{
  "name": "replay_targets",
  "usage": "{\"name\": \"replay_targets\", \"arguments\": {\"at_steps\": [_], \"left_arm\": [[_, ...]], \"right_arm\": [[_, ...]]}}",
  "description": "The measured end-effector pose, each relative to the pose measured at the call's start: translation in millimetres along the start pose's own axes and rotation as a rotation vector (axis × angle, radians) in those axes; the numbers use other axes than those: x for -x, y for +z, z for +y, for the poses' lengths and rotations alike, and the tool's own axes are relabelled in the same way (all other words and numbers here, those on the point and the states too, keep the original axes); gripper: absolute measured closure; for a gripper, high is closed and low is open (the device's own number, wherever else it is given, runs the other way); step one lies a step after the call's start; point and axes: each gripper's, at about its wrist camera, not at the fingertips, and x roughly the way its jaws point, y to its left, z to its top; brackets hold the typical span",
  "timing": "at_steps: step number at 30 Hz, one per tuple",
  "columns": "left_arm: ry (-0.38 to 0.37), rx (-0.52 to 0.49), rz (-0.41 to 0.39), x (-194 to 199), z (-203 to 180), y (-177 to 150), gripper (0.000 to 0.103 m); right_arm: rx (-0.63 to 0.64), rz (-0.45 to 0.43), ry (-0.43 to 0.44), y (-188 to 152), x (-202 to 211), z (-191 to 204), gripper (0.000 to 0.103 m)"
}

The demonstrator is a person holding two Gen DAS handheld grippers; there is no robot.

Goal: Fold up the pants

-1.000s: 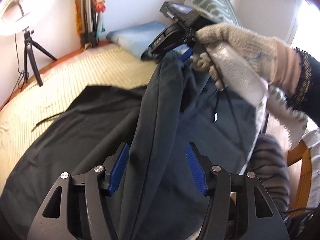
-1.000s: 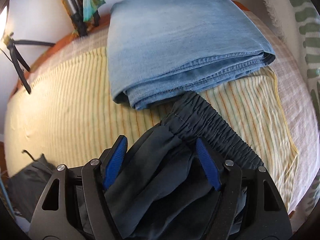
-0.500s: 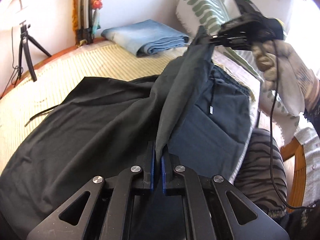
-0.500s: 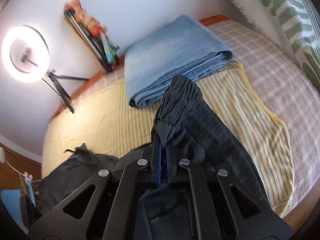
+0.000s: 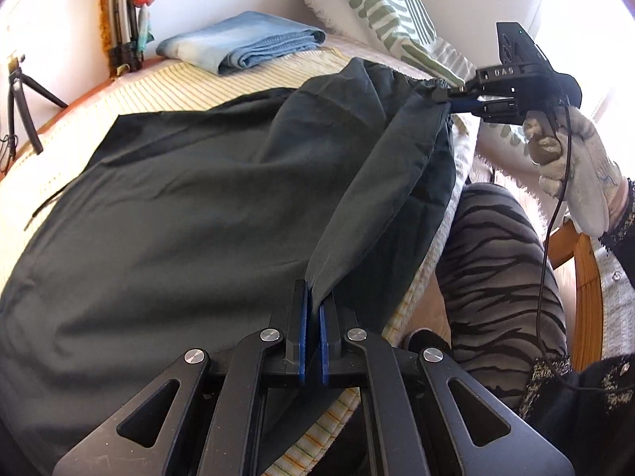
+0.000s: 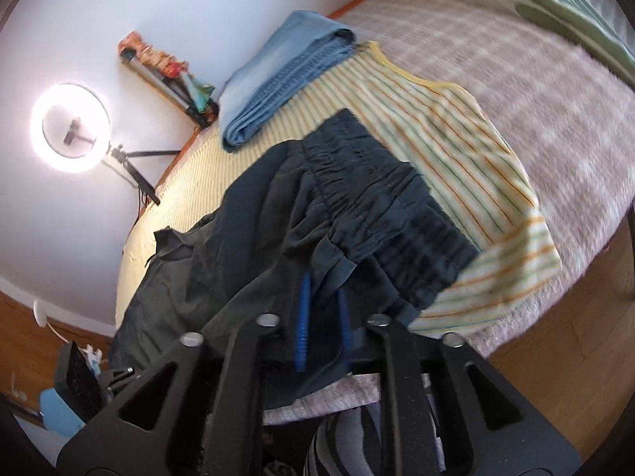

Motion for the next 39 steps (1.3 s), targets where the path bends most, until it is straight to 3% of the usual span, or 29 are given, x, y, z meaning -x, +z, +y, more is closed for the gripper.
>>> {"name": "replay_targets", "arguments": {"at_steps": [1, 6, 7, 8, 11, 16, 22, 25, 27, 28, 31, 35, 39], "left_arm": [[-0.002, 0.004, 0.000, 0, 0, 0, 0.100], [-0.003, 0.013, 0.000, -2, 2, 1, 0.100], [-0.003, 0.013, 0.000, -3, 1, 1, 0.100], [-0.002, 0.013, 0.000, -3, 1, 1, 0.100], [-0.011, 0.022, -0.007, 0, 1, 1, 0.100], [-0.043, 0.027, -0.019, 9, -2, -2, 0.100], [-0.050, 0.003, 0.036, -8, -9, -14, 0.100], [-0.052, 0.004, 0.049, -10, -9, -17, 0.100], [-0.054, 0.007, 0.053, -6, -8, -17, 0.099], [-0.046, 0.007, 0.056, -4, -8, -16, 0.097], [-0.038, 0.041, 0.040, 11, -4, -14, 0.081], [-0.031, 0.085, -0.020, 36, 6, -10, 0.070], [0.010, 0.175, -0.082, 55, 32, -9, 0.070]], "right_arm": [[-0.018, -0.021, -0.003, 3, 1, -6, 0.053], [-0.127, -0.035, 0.058, 14, -4, -29, 0.051], [-0.123, -0.035, 0.033, 16, -5, -29, 0.060], [-0.110, -0.033, 0.011, 16, -7, -26, 0.079], [-0.090, -0.058, 0.022, 13, 1, -20, 0.089], [-0.083, -0.074, 0.021, 2, 27, -25, 0.090], [-0.059, -0.003, -0.076, -10, 12, -40, 0.090], [-0.002, 0.055, -0.112, -9, 11, -36, 0.082], [0.052, 0.064, -0.160, -6, 18, -29, 0.063], [0.079, 0.051, -0.177, -4, 23, -27, 0.057], [0.192, -0.008, -0.179, 7, 43, -12, 0.049], [0.290, -0.072, -0.107, 37, 47, 5, 0.023], [0.403, -0.040, -0.082, 69, 14, 17, 0.022]]}}
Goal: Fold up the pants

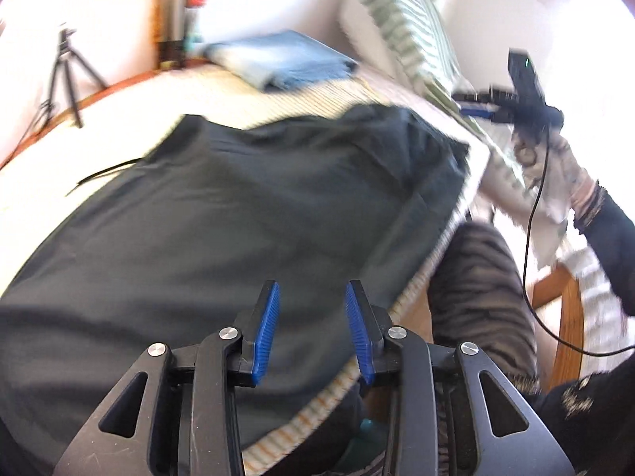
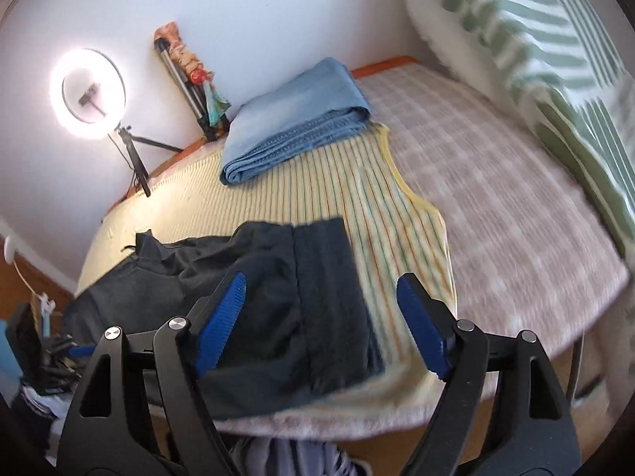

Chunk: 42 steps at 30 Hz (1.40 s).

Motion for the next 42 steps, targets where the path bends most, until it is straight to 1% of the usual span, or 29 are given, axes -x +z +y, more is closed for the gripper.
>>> {"name": "replay_targets", "arguments": {"at_steps": [1, 3, 6, 8, 11, 14, 15, 16, 17, 18, 20, 21, 22, 24, 26, 27, 29, 30, 32, 33, 34, 36, 37, 38, 40, 42], "left_arm": [[0.009, 0.021, -0.011, 1, 6, 1, 0.070], [0.058, 0.048, -0.018, 2, 19, -1, 0.070], [0.090, 0.090, -0.010, -4, 34, -7, 0.070], [0.114, 0.115, 0.002, -11, 42, -11, 0.070], [0.121, 0.146, 0.017, -20, 50, -17, 0.070], [0.131, 0.158, 0.026, -25, 57, -22, 0.070], [0.133, 0.161, 0.026, -26, 58, -23, 0.070], [0.134, 0.161, 0.025, -27, 59, -23, 0.070], [0.140, 0.160, 0.024, -27, 59, -23, 0.070], [0.148, 0.158, 0.021, -28, 60, -24, 0.070], [0.151, 0.156, 0.018, -29, 61, -26, 0.070], [0.150, 0.157, 0.017, -29, 62, -26, 0.070], [0.151, 0.154, 0.015, -29, 62, -27, 0.070], [0.154, 0.148, 0.013, -29, 62, -26, 0.070], [0.157, 0.141, 0.011, -29, 60, -27, 0.070], [0.158, 0.136, 0.010, -29, 60, -28, 0.070], [0.166, 0.127, 0.008, -29, 60, -29, 0.070], [0.173, 0.123, 0.002, -28, 60, -30, 0.070], [0.175, 0.128, -0.001, -27, 60, -31, 0.070], [0.177, 0.129, -0.003, -25, 60, -32, 0.070], [0.185, 0.130, -0.005, -23, 60, -32, 0.070], [0.196, 0.131, -0.024, -14, 61, -32, 0.070], [0.199, 0.133, -0.033, -10, 60, -32, 0.070], [0.203, 0.135, -0.047, -4, 61, -32, 0.070], [0.206, 0.143, -0.072, 5, 61, -32, 0.070], [0.200, 0.151, -0.085, 9, 61, -32, 0.070]], "right_arm": [[0.019, 0.013, 0.001, 6, -10, -3, 0.022], [0.050, 0.049, 0.017, 19, -35, -11, 0.022], [0.045, 0.082, 0.068, 27, -64, -22, 0.022], [0.044, 0.104, 0.110, 27, -80, -23, 0.022], [0.056, 0.155, 0.183, 19, -98, -20, 0.022], [0.060, 0.165, 0.233, 12, -101, -16, 0.023], [0.066, 0.159, 0.240, 10, -99, -13, 0.030], [0.073, 0.151, 0.234, 9, -97, -11, 0.035], [0.082, 0.144, 0.227, 7, -95, -8, 0.042], [0.090, 0.138, 0.227, 6, -92, -5, 0.045], [0.113, 0.113, 0.188, 4, -83, 5, 0.049], [0.112, 0.101, 0.163, 4, -77, 9, 0.063], [0.102, 0.096, 0.151, 5, -72, 11, 0.087], [0.062, 0.067, 0.124, 10, -55, 10, 0.087], [0.096, 0.075, 0.103, 12, -48, 14, 0.087], [0.112, 0.088, 0.080, 12, -48, 15, 0.087], [0.122, 0.115, -0.021, 11, -55, 13, 0.087], [0.115, 0.128, -0.050, 12, -60, 11, 0.087], [0.096, 0.134, -0.067, 13, -64, 8, 0.086], [0.117, 0.129, -0.097, 14, -63, 11, 0.084], [0.152, 0.117, -0.136, 16, -61, 19, 0.079], [0.207, 0.090, -0.168, 18, -53, 31, 0.074], [0.227, 0.069, -0.174, 21, -47, 39, 0.067], [0.242, 0.048, -0.172, 24, -41, 47, 0.058], [0.266, -0.001, -0.152, 29, -30, 62, 0.050], [0.285, -0.030, -0.091, 36, -23, 79, 0.046]]}}
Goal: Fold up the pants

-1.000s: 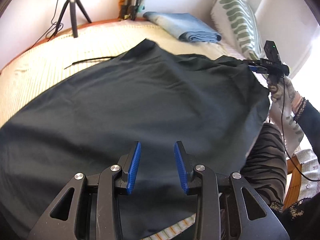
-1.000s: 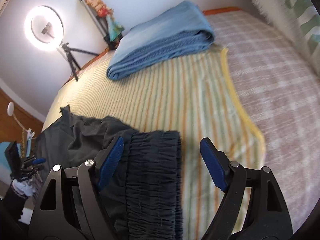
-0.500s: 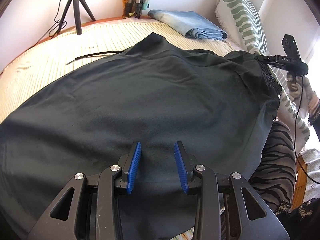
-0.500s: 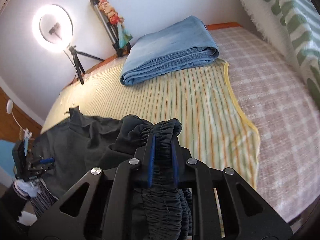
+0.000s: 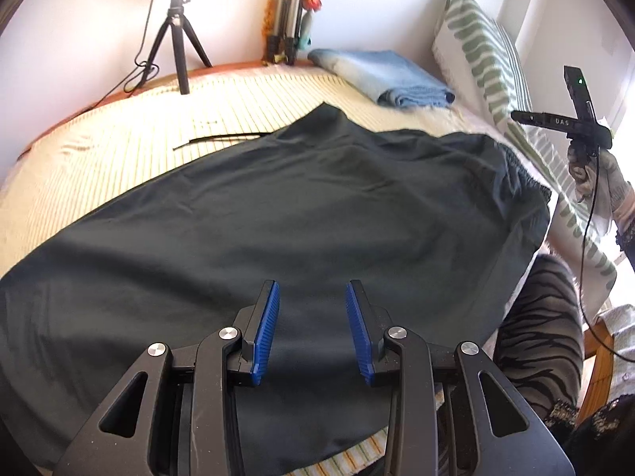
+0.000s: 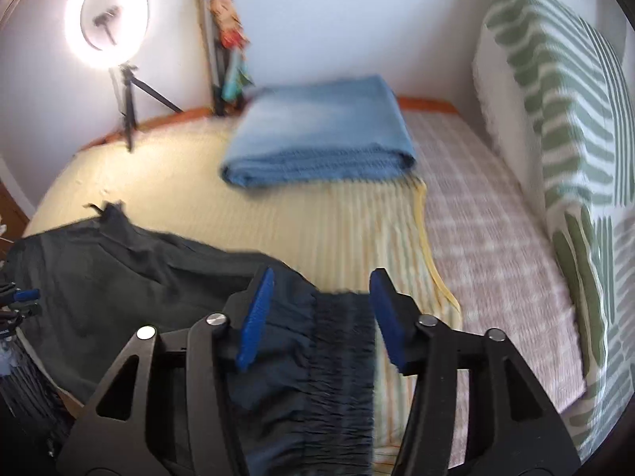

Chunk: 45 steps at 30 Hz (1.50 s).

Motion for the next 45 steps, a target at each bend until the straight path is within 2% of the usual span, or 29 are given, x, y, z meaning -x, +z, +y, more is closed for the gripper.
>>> {"name": "replay_targets", "arguments": {"at_steps": [4, 9, 15, 19, 22, 24, 25, 26, 27, 29, 31, 34, 40, 42, 45], "left_arm": [[-0.015, -0.010, 0.010, -2, -6, -7, 0.070], [-0.015, -0.038, 0.026, -10, -12, -14, 0.067], [0.000, -0.028, 0.023, -8, -6, -20, 0.066], [0.027, 0.016, -0.016, 9, 11, -24, 0.060], [0.050, 0.048, -0.023, 16, 26, -28, 0.060], [0.068, 0.069, -0.020, 18, 35, -31, 0.060], [0.077, 0.083, -0.019, 18, 41, -33, 0.060], [0.081, 0.092, -0.017, 18, 45, -34, 0.060], [0.084, 0.101, -0.016, 18, 49, -35, 0.060], [0.101, 0.126, -0.020, 17, 55, -37, 0.060], [0.107, 0.130, -0.022, 16, 56, -37, 0.060], [0.110, 0.139, -0.020, 12, 59, -37, 0.060], [0.106, 0.130, 0.005, 8, 58, -42, 0.060], [0.115, 0.116, 0.013, 7, 55, -42, 0.060], [0.109, 0.121, 0.003, 9, 55, -39, 0.060]], "right_arm": [[0.039, -0.012, 0.128, 21, -4, 32, 0.044], [0.090, -0.001, 0.289, 44, -31, 78, 0.044], [0.204, 0.102, 0.437, 62, -93, 154, 0.042], [0.311, 0.185, 0.457, 59, -138, 206, 0.042], [0.369, 0.226, 0.456, 56, -165, 233, 0.042], [0.392, 0.248, 0.471, 55, -177, 243, 0.047], [0.401, 0.261, 0.484, 54, -181, 248, 0.064], [0.412, 0.279, 0.492, 52, -185, 253, 0.087], [0.427, 0.288, 0.481, 52, -188, 258, 0.094], [0.475, 0.274, 0.449, 51, -188, 265, 0.098], [0.505, 0.232, 0.398, 56, -186, 268, 0.100], [0.455, 0.209, 0.359, 73, -198, 260, 0.100], [0.409, 0.249, 0.347, 76, -220, 255, 0.100], [0.337, 0.245, 0.372, 82, -211, 242, 0.097], [0.262, 0.182, 0.376, 91, -179, 214, 0.078]]}}
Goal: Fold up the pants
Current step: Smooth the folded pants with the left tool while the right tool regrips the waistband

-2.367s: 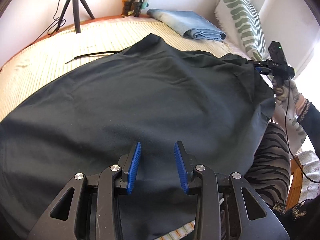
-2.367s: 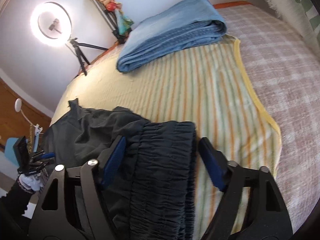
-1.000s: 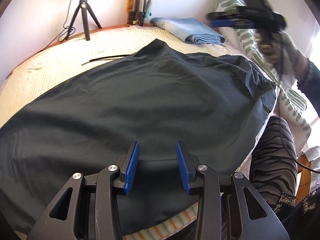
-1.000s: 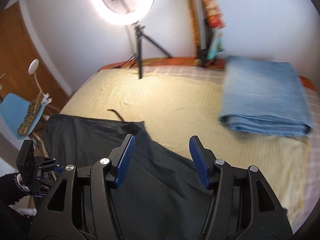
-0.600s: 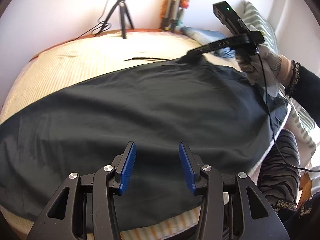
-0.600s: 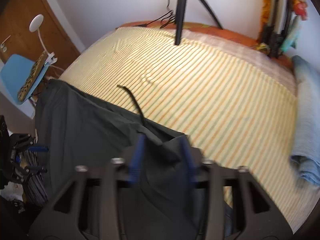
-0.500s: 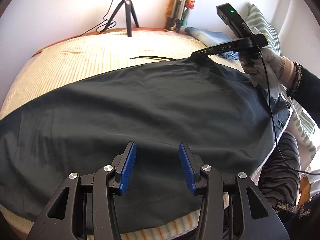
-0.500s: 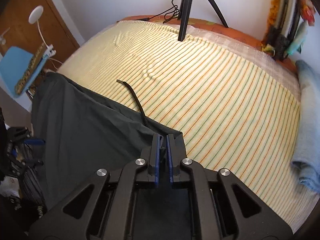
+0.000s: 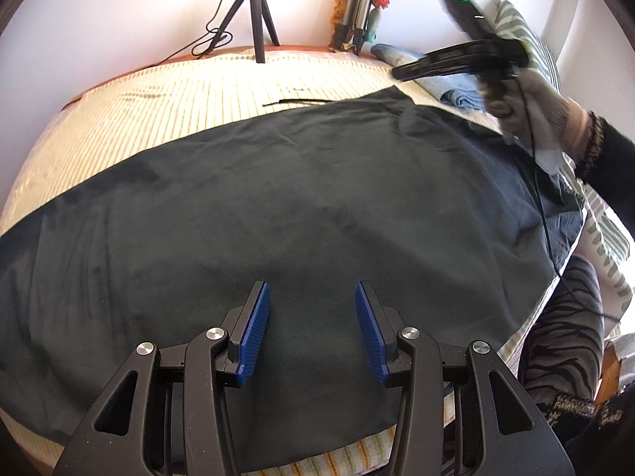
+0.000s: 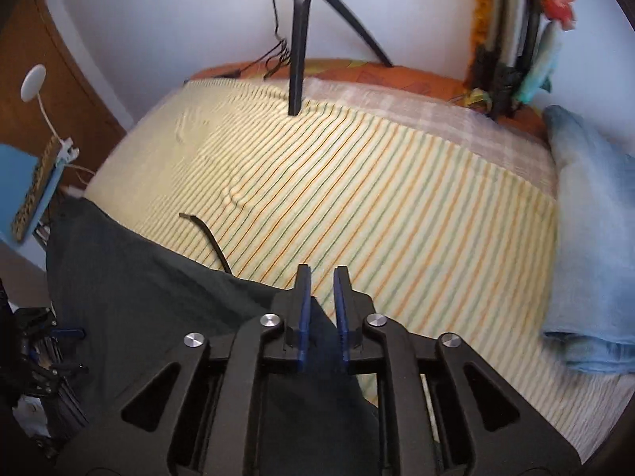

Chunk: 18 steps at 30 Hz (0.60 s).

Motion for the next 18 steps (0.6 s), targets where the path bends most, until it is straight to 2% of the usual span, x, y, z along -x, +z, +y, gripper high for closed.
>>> {"name": "replay_targets", "arguments": {"at_steps": [2, 7, 9, 11, 14, 18], "left_arm": [[-0.007, -0.004, -0.015, 4, -4, 4, 0.060], [-0.039, -0.049, -0.036, 9, -26, 10, 0.060], [-0.055, -0.070, -0.034, 8, -35, 12, 0.060], [-0.075, -0.096, -0.032, 6, -48, 13, 0.060], [-0.104, -0.124, -0.026, -1, -67, 17, 0.060], [-0.125, -0.189, -0.020, -8, -96, 22, 0.060]], "right_arm": [[-0.049, -0.045, 0.015, -10, 35, -13, 0.060], [-0.122, -0.126, -0.052, -59, 113, -47, 0.049], [-0.155, -0.132, -0.126, -86, 136, -66, 0.048], [-0.212, -0.135, -0.196, -113, 154, -91, 0.038], [-0.357, -0.138, -0.240, -152, 170, -139, 0.033], [-0.435, -0.098, -0.242, -182, 174, -185, 0.033]]}}
